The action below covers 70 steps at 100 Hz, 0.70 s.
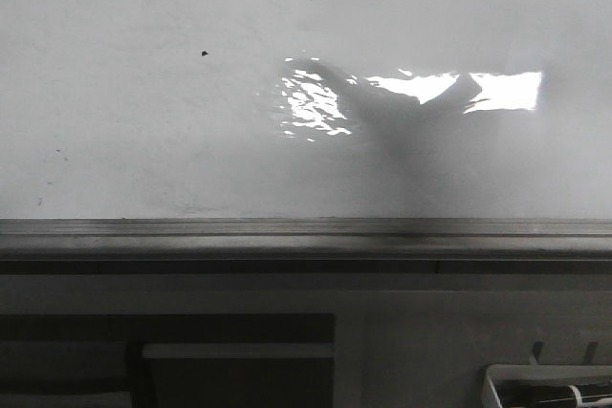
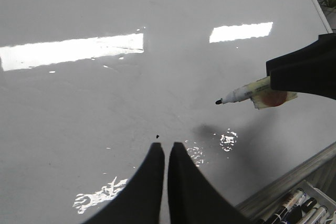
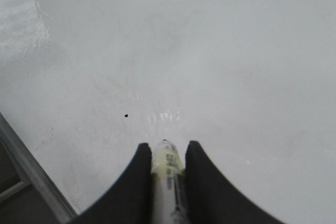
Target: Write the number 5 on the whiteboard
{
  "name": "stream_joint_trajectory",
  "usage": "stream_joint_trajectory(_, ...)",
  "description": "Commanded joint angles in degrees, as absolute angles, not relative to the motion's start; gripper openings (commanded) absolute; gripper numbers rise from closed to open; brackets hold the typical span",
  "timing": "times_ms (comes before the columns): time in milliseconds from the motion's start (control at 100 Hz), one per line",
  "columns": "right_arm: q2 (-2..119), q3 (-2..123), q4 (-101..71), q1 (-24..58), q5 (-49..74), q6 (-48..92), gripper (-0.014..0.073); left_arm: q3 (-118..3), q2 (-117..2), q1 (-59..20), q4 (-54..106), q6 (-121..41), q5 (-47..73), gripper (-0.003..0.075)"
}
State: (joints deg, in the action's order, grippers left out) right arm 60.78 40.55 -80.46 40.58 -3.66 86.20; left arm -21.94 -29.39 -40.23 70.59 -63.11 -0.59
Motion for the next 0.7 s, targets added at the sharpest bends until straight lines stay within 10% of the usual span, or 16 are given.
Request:
stream_joint_trajectory(0, 60.9, 42.1, -80.5, 40.5, -5.2, 86.4, -0.0049, -23.5, -29.4, -40.2, 70.9, -62.5, -2.3, -0.002)
stream_joint_trajectory(690, 67.5, 41.8, -86.2, 40.5, -8.6, 86.4, -0.0049, -23.5, -29.4, -40.2, 70.9, -62.5, -2.3, -0.002)
